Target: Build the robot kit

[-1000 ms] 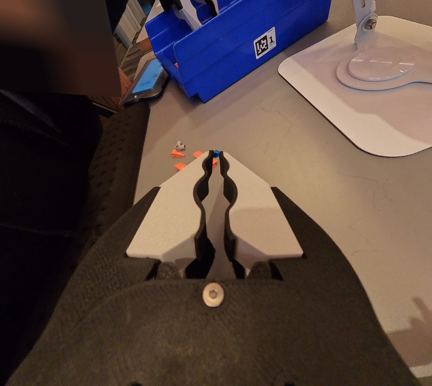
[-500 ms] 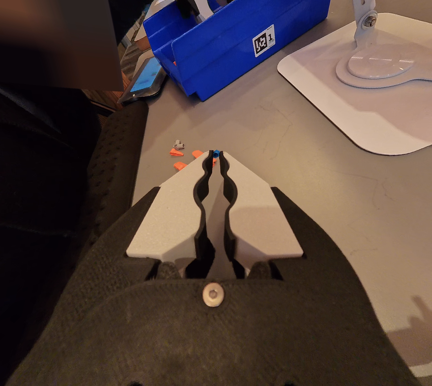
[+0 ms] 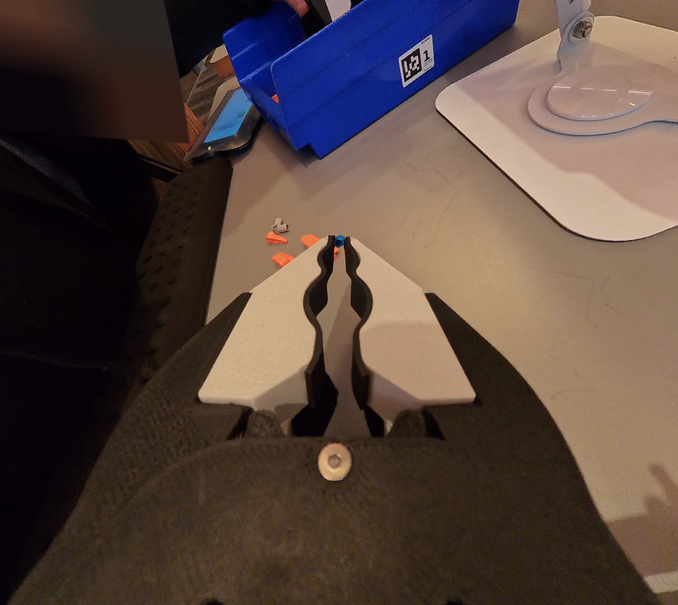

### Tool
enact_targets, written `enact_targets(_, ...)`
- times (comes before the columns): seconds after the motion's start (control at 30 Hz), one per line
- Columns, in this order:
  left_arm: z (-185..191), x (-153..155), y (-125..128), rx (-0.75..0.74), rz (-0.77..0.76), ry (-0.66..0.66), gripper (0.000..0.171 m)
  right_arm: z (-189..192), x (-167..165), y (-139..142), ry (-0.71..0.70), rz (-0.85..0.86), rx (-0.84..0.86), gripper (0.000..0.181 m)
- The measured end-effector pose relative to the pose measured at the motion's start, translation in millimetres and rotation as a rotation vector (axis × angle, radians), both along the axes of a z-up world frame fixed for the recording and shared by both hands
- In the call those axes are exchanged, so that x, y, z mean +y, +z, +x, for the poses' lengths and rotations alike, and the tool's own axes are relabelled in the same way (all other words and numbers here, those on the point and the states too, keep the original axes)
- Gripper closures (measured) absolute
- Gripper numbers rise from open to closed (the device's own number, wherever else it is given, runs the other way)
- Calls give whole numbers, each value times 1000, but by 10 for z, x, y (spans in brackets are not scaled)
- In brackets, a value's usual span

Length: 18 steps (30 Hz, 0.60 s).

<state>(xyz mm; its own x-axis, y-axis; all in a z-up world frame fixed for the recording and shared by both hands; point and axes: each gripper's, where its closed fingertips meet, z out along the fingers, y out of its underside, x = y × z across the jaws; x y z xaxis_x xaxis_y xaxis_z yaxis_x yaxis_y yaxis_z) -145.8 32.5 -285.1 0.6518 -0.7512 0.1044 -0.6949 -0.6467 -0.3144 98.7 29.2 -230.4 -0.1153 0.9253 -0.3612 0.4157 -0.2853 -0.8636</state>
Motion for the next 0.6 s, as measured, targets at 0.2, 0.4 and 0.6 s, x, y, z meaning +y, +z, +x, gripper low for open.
enact_targets(0.2, -63, -125, -46, 31, -42, -10, 169, 1, 1, 4, 0, 1, 1, 179)
enact_targets(0.4, -221, -340, -37, 86, -108, -5, 167, 1, 0, 5, 0, 1, 1, 179)
enact_targets(0.6, -279, -204, 155, 42, -23, 42, 143, -3, 1, -6, 0, 0, -2, 178)
